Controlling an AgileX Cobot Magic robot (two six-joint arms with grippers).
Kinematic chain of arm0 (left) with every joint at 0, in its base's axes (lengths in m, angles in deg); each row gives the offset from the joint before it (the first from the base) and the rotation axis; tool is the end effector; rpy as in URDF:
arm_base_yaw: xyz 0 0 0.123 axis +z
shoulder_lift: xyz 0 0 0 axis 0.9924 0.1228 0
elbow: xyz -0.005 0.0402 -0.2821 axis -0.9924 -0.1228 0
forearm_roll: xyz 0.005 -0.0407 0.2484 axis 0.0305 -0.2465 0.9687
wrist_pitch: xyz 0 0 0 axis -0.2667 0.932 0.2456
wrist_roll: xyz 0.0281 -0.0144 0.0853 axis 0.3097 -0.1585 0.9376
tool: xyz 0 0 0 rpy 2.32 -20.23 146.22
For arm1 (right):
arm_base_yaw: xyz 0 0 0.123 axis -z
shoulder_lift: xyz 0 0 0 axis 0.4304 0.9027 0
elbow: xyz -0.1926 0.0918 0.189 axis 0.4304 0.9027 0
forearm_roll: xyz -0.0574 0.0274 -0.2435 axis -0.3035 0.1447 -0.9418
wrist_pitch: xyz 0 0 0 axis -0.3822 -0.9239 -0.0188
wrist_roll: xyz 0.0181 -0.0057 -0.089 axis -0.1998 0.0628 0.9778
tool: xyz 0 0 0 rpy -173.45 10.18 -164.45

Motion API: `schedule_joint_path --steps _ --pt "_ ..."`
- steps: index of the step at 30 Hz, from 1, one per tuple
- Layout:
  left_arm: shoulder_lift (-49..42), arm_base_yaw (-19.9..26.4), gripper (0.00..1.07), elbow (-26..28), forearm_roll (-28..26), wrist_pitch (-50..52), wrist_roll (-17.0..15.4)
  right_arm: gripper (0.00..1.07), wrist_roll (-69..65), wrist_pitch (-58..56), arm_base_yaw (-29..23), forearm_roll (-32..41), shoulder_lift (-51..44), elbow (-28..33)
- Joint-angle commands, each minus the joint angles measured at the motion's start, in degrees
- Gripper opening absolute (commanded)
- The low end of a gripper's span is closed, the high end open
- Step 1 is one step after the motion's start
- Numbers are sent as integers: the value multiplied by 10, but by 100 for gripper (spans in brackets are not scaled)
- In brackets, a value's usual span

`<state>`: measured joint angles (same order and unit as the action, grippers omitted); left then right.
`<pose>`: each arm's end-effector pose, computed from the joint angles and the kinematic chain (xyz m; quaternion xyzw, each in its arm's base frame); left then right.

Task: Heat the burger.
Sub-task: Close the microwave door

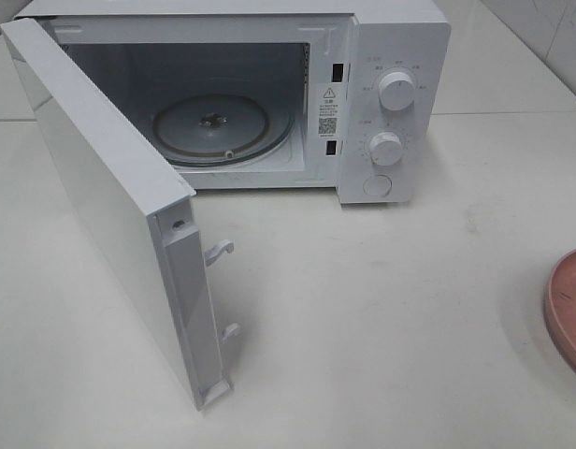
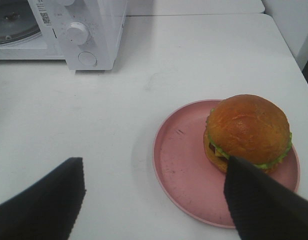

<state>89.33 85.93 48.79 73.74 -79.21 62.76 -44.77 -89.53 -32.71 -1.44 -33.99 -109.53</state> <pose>-0.0089 -0.0113 0.2813 0.0681 0.8490 0.0001 0.5240 -0.0029 -0.0067 0.2815 0.0006 0.8380 0.0282 0.5450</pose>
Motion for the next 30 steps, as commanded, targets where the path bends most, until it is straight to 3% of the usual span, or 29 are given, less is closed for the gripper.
schedule_joint_path --steps 1,12,14,17,19,21,22,23,24,26,27,28,30 --pt "-3 -3 98 -1 -2 8 -3 76 10 6 5 -1 -17 2" --pt "1 -3 95 12 -21 41 -8 76 10 6 5 -1 -17 2" --pt "30 -3 86 13 -23 68 -8 76 10 6 5 -1 -17 2" --pt "41 -3 83 13 -23 73 -8 76 10 6 5 -1 -17 2" --pt "88 -3 65 13 -23 110 -5 76 10 6 5 -1 -17 2" --pt "101 -3 61 13 -23 117 -5 76 10 6 5 -1 -17 2" --pt "127 -3 52 13 -23 138 -5 76 10 6 5 -1 -17 2" --pt "127 -3 52 13 -23 138 -5 76 10 6 5 -1 -17 2" --pt "154 -3 41 13 -23 159 -5 76 10 6 5 -1 -17 2" --pt "168 -3 35 13 -23 168 -5 76 10 6 5 -1 -17 2" --pt "198 -3 16 12 -23 194 -5 76 10 6 5 -1 -17 2" --pt "198 -3 16 12 -23 194 -5 76 10 6 5 -1 -17 2" --pt "233 -3 0 -2 -22 250 1 76 10 6 5 -1 -17 2"
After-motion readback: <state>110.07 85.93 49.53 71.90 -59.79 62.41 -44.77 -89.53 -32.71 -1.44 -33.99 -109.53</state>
